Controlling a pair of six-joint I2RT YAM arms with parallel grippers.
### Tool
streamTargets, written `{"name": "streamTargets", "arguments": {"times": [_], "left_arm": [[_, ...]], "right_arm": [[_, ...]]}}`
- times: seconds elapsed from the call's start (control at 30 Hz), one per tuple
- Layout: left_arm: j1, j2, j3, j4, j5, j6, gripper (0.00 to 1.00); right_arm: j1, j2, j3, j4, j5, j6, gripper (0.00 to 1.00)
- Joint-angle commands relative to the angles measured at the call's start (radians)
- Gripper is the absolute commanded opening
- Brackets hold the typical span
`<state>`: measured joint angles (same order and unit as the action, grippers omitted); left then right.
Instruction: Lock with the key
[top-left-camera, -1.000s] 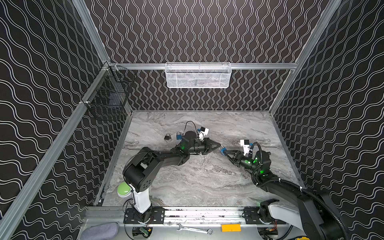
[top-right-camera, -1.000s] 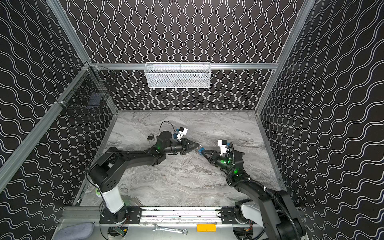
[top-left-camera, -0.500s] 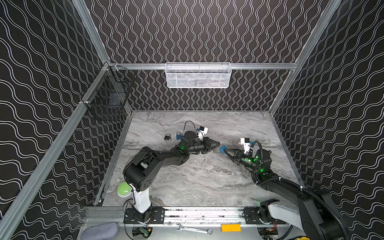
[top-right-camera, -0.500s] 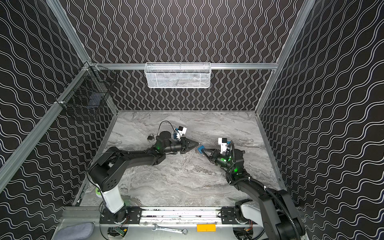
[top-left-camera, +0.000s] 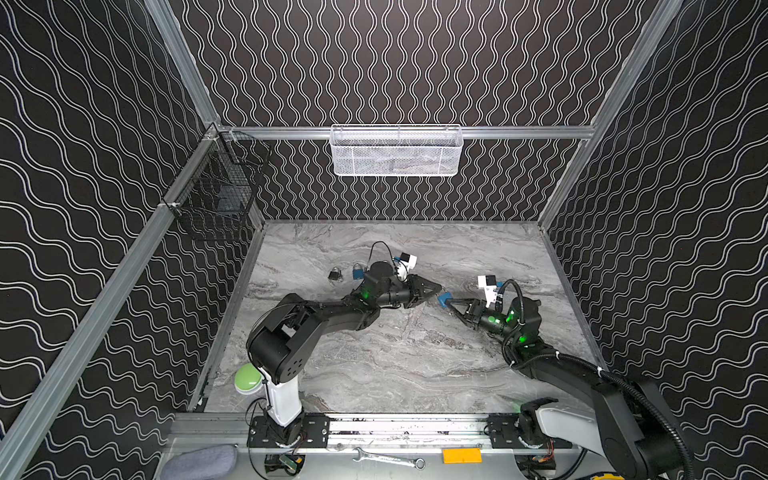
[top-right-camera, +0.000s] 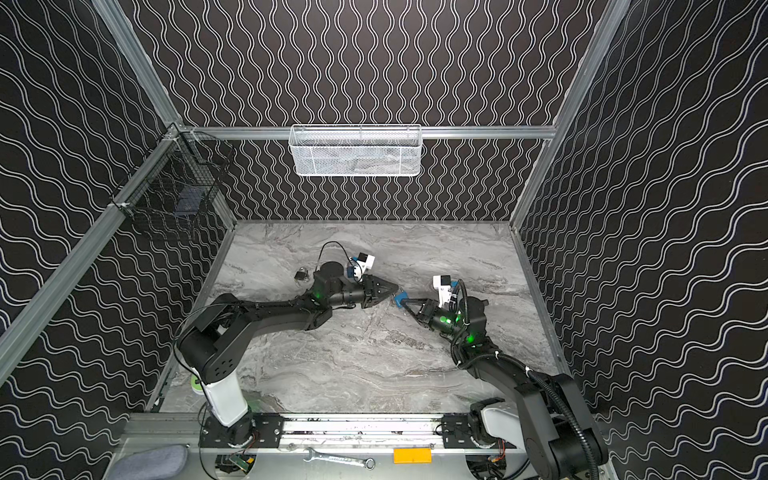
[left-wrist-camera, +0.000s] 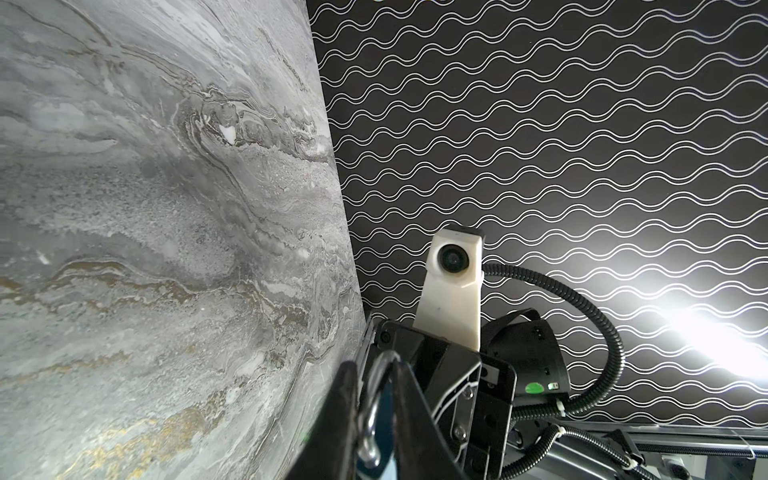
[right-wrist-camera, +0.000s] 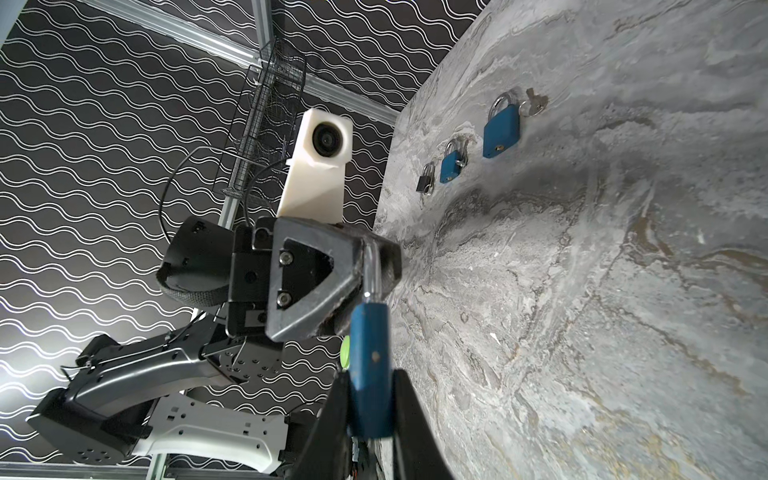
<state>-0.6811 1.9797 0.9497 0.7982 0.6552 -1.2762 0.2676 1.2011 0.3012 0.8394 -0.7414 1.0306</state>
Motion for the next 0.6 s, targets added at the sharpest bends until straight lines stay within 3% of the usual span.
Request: {"name": "streamTargets", "arguments": {"times": [0.0,0.23,0.57], "left_arm": [[-0.004,0.009,0.008,0.057,0.026,0.001,0.21],[-0.004,0.012,0.012,0.052,0.020,0.005,0.20],[-0.008,0.028,0.038,0.040,0.049,0.005,0.03]], "right_arm": [[0.001,-0.003,0.007,0.034,-0.009,-0.006,0.05],[0.002,-0.015,0.009,0.020,-0.016,-0.014,0.04],[0.002,-0.006,0.012,0.028,-0.024,-0.015,0.04]]}}
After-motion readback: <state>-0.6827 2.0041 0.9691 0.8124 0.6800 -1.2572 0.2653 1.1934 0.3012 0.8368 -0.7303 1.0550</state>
